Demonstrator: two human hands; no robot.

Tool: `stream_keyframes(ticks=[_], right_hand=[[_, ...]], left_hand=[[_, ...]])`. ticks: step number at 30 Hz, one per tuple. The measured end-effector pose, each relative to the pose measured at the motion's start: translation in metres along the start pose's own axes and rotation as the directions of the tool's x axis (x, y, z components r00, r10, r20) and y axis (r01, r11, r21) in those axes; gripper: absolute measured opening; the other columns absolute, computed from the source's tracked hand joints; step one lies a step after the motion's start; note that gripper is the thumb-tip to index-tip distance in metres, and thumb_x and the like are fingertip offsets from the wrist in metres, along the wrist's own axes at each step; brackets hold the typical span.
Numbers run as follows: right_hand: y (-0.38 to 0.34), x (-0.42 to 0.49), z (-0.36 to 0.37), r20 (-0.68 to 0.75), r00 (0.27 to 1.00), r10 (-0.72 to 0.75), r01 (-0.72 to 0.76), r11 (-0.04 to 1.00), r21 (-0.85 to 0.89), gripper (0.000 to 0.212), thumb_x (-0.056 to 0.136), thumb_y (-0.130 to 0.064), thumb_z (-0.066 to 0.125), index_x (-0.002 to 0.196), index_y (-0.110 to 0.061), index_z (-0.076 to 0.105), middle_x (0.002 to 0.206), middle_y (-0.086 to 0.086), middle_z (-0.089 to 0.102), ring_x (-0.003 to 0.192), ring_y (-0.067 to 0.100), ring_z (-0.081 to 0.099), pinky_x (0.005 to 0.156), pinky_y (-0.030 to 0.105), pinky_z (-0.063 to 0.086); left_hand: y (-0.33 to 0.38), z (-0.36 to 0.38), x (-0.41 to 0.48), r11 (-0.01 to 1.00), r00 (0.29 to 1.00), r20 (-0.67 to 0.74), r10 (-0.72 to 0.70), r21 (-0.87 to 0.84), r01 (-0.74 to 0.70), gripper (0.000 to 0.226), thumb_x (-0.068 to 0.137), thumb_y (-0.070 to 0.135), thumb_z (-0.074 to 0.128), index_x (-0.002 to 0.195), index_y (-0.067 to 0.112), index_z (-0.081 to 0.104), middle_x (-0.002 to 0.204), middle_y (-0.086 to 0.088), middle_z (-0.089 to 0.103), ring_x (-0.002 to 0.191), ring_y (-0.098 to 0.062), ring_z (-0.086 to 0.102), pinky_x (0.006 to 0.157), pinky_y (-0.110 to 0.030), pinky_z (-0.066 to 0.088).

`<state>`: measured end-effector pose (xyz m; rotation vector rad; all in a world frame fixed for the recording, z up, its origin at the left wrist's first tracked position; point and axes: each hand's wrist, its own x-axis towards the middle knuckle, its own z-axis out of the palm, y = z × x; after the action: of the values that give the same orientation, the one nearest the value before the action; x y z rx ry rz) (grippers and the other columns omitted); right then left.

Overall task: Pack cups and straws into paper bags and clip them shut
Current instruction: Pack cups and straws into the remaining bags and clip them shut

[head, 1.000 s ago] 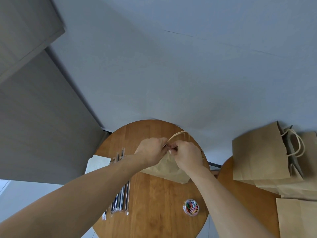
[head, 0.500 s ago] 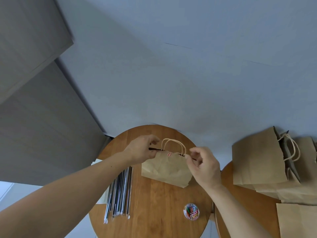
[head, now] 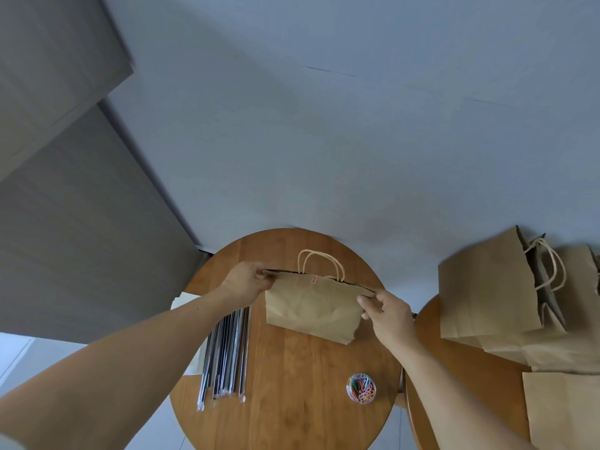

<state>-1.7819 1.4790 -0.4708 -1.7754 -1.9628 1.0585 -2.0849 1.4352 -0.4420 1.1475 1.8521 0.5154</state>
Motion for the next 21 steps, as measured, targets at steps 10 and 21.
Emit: stream_keyframes(ticks=[10,21], right_hand=[[-0.036,0.008,0.001,-0.115,0.988,-0.105,0.128,0.966,0.223,0.01,0.096,-0.05,0.052,0.092,-0.056,0.059,0.087,-0.029,0.066,0.069,0.0,0.069,0.059,0.019,0.051],[-0.193,-0.02,-0.014,-0.367,0.904,-0.22,0.348,0.877,0.331,0.018,0.097,-0.034,0.059,0.092,-0.016,0.058,0.077,0.0,0.061,0.076,0.023,0.059,0.067,0.03,0.039]], left_hand=[[0.012,-0.03,-0.048,0.983,0.988,-0.153,-0.004,-0.181,-0.024,0.013,0.098,0.018,0.059,0.093,0.024,0.07,0.062,0.018,0.066,0.055,0.005,0.06,0.049,-0.007,0.042],[0.037,-0.124,-0.139,0.926,0.818,-0.569,0.082,-0.259,-0.273,0.014,0.096,0.032,0.063,0.093,0.022,0.071,0.088,0.001,0.074,0.082,-0.014,0.066,0.073,-0.029,0.052]])
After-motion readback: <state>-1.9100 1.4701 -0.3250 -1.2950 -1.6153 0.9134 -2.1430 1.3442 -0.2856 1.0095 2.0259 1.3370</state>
